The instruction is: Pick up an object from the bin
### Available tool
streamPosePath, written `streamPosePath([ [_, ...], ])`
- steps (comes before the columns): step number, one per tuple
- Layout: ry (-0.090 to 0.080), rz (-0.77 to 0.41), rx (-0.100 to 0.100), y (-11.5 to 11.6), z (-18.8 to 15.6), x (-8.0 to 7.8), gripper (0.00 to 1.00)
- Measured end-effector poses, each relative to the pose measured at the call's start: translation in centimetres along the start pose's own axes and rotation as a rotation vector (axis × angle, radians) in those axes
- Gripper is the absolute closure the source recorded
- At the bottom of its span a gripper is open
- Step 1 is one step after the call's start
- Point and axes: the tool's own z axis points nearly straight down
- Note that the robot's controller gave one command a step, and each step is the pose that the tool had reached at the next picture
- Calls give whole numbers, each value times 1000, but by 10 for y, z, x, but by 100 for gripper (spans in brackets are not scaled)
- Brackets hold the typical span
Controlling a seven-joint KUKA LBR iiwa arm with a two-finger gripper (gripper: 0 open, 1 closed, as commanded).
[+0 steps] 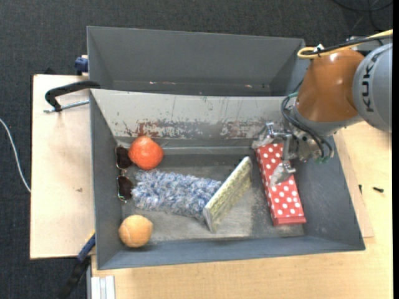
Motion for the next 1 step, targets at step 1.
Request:
streamPosePath([
  [1,5,-28,-4,62,37,-12,0],
])
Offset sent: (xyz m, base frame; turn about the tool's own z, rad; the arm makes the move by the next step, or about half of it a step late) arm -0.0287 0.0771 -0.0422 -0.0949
